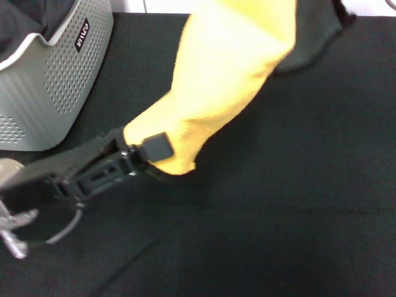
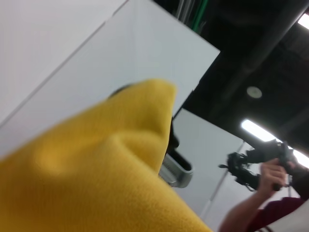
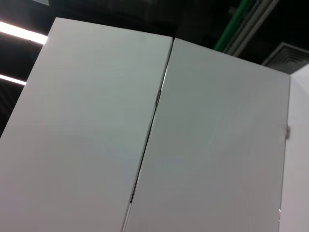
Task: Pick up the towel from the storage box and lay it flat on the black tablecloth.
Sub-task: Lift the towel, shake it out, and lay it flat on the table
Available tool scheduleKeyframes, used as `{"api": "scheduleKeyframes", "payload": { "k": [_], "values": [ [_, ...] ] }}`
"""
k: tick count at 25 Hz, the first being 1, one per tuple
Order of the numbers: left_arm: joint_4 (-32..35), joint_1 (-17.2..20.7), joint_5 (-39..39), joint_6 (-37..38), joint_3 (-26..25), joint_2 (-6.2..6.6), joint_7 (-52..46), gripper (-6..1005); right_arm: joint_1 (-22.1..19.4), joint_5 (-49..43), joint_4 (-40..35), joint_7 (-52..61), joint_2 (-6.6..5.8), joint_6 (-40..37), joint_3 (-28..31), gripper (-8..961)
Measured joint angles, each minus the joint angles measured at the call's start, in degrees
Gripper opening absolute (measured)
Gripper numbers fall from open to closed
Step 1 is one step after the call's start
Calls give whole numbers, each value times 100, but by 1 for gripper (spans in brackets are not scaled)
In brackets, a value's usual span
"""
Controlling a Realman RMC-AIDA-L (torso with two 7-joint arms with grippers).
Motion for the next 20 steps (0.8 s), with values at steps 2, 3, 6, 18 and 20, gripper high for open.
{"api": "scheduleKeyframes", "payload": {
  "k": [2,3,6,18,20],
  "values": [
    [-197,-20,3,-15,-6,-175,456,83,172,-1,1,-40,66,95,23,91],
    [-274,-31,3,-26,-10,-244,629,83,228,-1,1,-69,97,131,26,92],
    [-532,-89,6,-128,-10,-509,1281,83,388,-2,3,-222,197,262,11,92],
    [-1050,-161,-705,-539,31,-753,2370,113,844,169,-32,-418,271,472,-248,95],
    [-1116,-143,-832,-541,30,-755,2506,158,851,227,-36,-427,271,481,-269,96]
  ]
}}
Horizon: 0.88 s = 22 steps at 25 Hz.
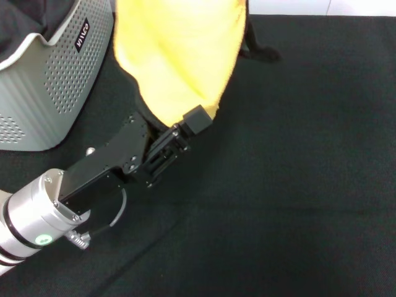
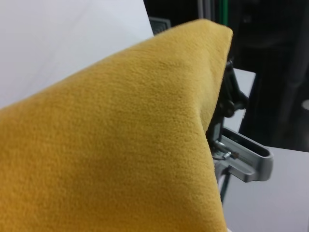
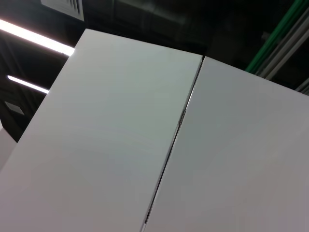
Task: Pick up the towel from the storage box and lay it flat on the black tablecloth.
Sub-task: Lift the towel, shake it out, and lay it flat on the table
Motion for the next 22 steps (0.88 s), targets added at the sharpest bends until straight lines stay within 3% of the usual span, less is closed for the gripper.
{"api": "scheduleKeyframes", "payload": {
  "k": [4,22],
  "values": [
    [-11,19,-46,-52,-14,-2,119,248,17,92,-9,-37,0,31,-12,97],
    [-31,-136,-121,-280,27,-17,290,247,195,854,45,-746,0,495,-584,101]
  ]
}}
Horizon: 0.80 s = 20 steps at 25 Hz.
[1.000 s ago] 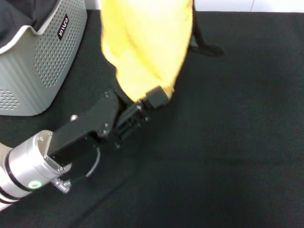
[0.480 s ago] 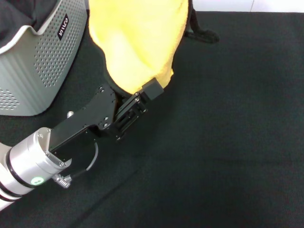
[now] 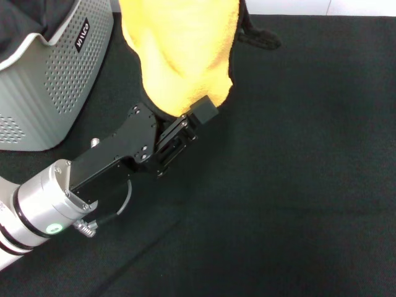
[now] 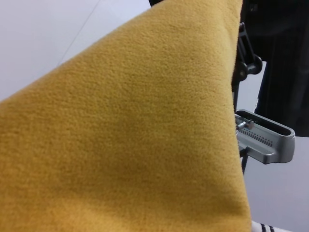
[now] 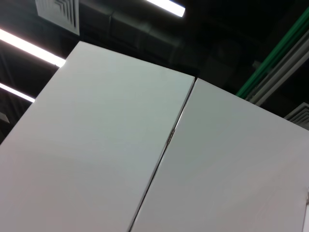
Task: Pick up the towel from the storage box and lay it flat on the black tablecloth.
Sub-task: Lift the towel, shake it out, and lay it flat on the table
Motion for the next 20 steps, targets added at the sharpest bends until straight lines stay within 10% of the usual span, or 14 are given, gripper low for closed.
{"api": "scheduleKeyframes", "payload": {
  "k": [20],
  "values": [
    [43,-41,-609,412,360,26,-450,188,-351,228,72,-432,-7,388,-296,105]
  ]
}}
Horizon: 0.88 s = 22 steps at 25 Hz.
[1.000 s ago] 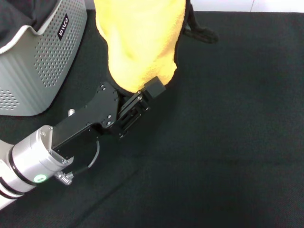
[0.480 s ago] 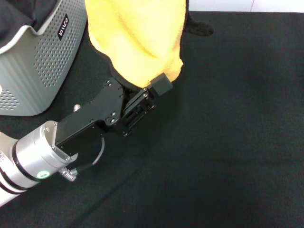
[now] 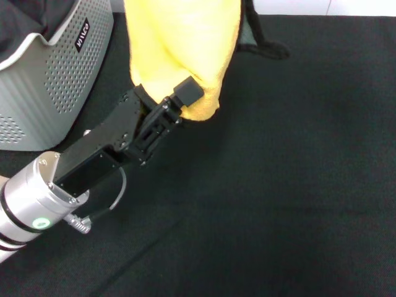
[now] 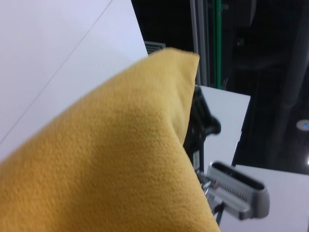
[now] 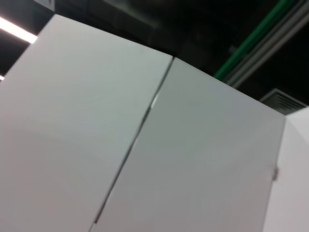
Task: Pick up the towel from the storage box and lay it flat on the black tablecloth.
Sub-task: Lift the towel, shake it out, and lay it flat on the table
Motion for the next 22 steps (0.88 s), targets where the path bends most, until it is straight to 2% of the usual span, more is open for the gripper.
{"api": "scheduleKeyframes", "payload": {
  "k": [5,11,15,19,22],
  "values": [
    [33,-18,22,39,-1,54,-444,151,-372,2,-21,59,-27,-61,29,107],
    [36,138,10,176,-51,153,-570,12,-987,-4,-70,256,-58,-293,110,108],
    [57,277,-140,390,-319,232,-824,10,-1402,-37,-68,425,-83,-495,249,109],
    [218,472,-215,407,-688,288,-1177,11,-1771,-150,75,748,-176,-692,263,110],
    [411,582,-226,407,-795,379,-1479,12,-2019,-364,229,1016,-216,-936,262,111]
  ]
}}
